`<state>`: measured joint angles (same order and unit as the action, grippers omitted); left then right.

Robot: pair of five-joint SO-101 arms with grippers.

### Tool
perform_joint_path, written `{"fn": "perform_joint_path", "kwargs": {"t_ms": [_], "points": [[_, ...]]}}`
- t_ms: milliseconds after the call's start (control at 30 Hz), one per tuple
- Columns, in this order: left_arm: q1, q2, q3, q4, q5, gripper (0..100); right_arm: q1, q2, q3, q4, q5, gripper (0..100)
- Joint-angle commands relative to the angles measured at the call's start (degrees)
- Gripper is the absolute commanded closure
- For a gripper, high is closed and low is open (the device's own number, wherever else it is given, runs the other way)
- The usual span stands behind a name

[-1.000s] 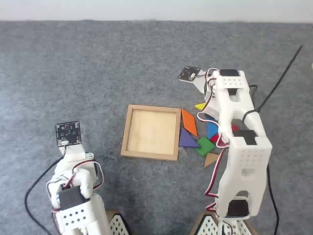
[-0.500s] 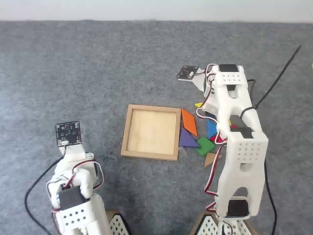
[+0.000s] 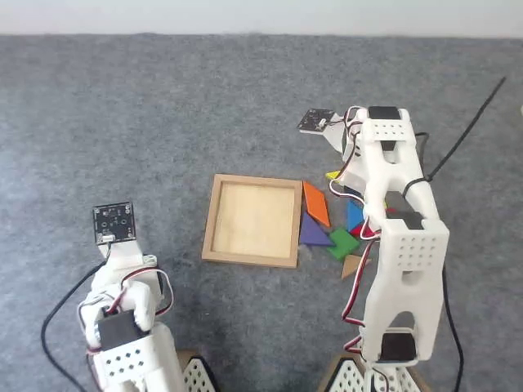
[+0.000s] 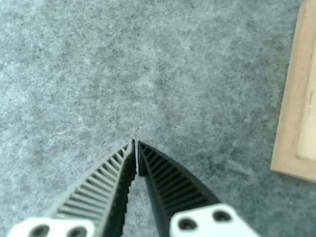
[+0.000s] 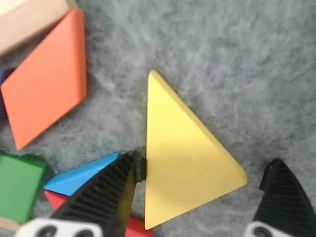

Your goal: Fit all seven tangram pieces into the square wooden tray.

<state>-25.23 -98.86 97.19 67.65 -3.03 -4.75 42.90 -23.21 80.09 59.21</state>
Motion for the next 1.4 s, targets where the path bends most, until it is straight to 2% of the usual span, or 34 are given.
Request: {"fn": "perform_joint_path", "kwargs": {"t_ms": [0,500,567,733,800,1133,1367], "points": [[-0.5,0.3,-0.9,-1.2,0.0,99,1.1,0.0,-1.8,0.0,-0.7,63.4],[-0.5,0.3,-0.9,-1.2,0.0,99,1.2,0.1,-1.6,-1.7,-0.4,63.8],[-0.5,0.3,-0.9,-1.2,0.0,99,1.2,0.1,-1.6,-1.7,-0.4,67.3],[-0.5,0.3,-0.9,-1.2,0.0,99,1.1,0.1,-1.6,-1.7,-0.6,83.5],[-0.5,0.3,-0.9,-1.2,0.0,99,1.2,0.0,-1.6,-1.7,-0.6,85.8],[-0.5,0.3,-0.9,-1.2,0.0,99,0.8,-1.8,-1.9,-0.7,-0.6,86.1],[-0.5,0.3,-0.9,-1.1,0.0,99,1.3,-12.1,-1.9,3.8,-4.3,86.1]]}}
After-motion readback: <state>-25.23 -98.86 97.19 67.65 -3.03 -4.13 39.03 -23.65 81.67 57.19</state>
